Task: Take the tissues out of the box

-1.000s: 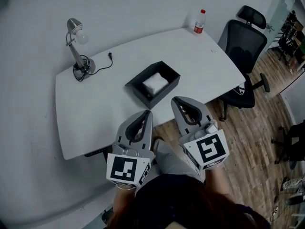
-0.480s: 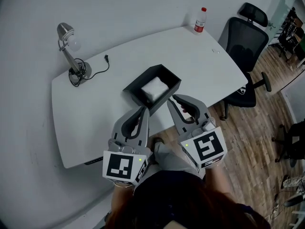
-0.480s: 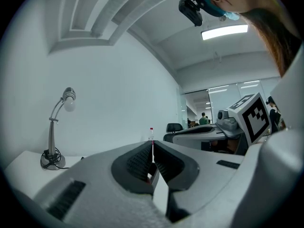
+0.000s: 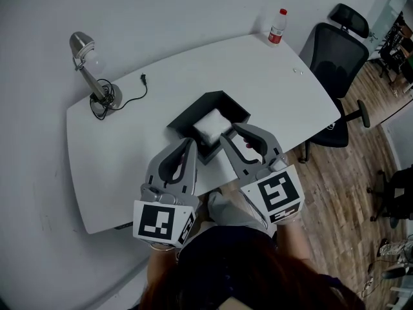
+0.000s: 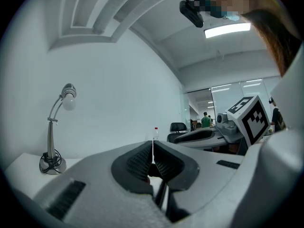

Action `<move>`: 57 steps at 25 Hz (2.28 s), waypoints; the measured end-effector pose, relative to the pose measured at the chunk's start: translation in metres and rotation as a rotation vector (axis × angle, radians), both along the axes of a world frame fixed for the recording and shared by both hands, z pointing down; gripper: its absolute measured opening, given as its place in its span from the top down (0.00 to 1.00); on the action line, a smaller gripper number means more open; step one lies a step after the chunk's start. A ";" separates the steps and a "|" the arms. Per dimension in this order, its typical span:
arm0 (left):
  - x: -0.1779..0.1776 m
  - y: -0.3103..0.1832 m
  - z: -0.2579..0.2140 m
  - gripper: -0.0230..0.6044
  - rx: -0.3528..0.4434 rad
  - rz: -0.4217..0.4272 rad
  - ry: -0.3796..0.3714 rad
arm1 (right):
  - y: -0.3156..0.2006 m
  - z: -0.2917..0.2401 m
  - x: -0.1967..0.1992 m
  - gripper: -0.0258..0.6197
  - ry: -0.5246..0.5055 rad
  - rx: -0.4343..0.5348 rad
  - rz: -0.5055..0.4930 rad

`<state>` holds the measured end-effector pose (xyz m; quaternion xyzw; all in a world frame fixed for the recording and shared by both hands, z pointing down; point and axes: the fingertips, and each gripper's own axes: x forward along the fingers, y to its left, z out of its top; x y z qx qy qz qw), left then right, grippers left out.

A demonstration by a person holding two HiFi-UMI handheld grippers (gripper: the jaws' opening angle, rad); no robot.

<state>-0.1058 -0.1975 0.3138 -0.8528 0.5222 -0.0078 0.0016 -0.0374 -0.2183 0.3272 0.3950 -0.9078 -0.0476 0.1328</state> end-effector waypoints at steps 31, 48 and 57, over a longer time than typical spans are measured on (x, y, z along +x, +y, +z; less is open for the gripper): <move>-0.027 -0.087 0.025 0.92 -0.086 -0.044 0.058 | -0.074 0.124 -0.035 0.49 0.335 -0.407 -0.112; -0.035 -0.116 0.035 0.92 -0.117 -0.051 0.091 | -0.079 0.173 -0.037 0.47 0.611 -0.627 -0.162; -0.039 -0.121 0.039 0.92 -0.130 -0.063 0.100 | -0.082 0.187 -0.034 0.47 0.703 -0.668 -0.127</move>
